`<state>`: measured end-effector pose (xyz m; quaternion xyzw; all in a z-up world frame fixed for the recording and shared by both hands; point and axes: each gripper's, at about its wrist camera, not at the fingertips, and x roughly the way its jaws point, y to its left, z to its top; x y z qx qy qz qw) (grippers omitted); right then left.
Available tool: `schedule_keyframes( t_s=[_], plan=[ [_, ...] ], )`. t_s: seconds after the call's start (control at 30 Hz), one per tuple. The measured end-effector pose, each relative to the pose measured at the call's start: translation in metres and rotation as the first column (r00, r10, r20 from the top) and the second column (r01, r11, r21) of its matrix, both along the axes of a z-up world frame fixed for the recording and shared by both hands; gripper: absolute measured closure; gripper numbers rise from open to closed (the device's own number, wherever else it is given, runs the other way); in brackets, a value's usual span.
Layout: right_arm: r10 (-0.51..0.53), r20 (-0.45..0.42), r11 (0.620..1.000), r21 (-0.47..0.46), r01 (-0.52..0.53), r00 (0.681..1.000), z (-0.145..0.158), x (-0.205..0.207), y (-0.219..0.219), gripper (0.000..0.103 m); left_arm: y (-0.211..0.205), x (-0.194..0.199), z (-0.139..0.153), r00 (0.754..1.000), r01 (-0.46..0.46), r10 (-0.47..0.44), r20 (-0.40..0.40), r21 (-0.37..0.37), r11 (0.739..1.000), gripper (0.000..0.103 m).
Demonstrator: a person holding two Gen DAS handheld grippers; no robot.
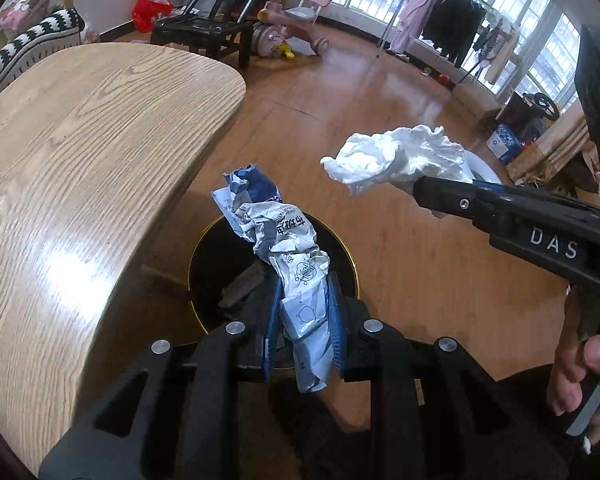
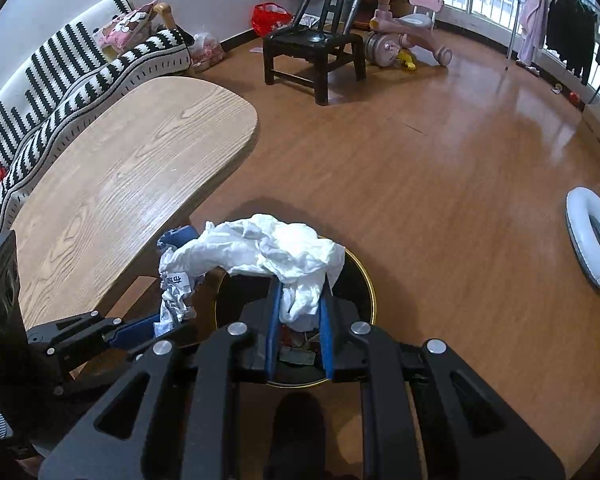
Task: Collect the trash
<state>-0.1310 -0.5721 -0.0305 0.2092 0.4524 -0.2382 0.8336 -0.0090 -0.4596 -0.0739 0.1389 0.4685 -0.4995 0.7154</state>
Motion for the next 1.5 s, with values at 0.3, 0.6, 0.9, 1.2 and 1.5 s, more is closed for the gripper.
schedule_keyframes(
  t_s=[0.3,0.6,0.9,1.2,1.5],
  plan=[
    [0.003,-0.020,1.000,0.008,-0.002,1.000,-0.003,0.005,-0.004,0.084,-0.004,0.000,-0.001,1.000,-0.006,0.006,0.007,0.009,1.000,0.080],
    [-0.015,-0.002,1.000,0.014,0.015,1.000,-0.001,0.004,-0.003,0.044,-0.001,-0.001,0.003,0.999,-0.023,0.023,0.034,-0.003,1.000,0.033],
    [-0.005,0.086,1.000,0.013,0.004,0.996,0.016,0.014,0.013,0.011,0.040,0.004,0.032,0.987,-0.102,0.105,0.121,-0.027,0.994,0.015],
    [0.308,0.183,0.951,-0.077,-0.299,0.933,0.049,0.085,0.115,0.009,0.216,0.050,0.083,0.832,-0.492,0.490,0.261,-0.062,0.868,0.012],
    [0.608,0.231,0.794,-0.176,-0.582,0.759,0.084,0.151,0.252,0.007,0.410,0.051,0.111,0.473,-0.836,0.817,0.331,-0.124,0.535,0.011]
  ],
)
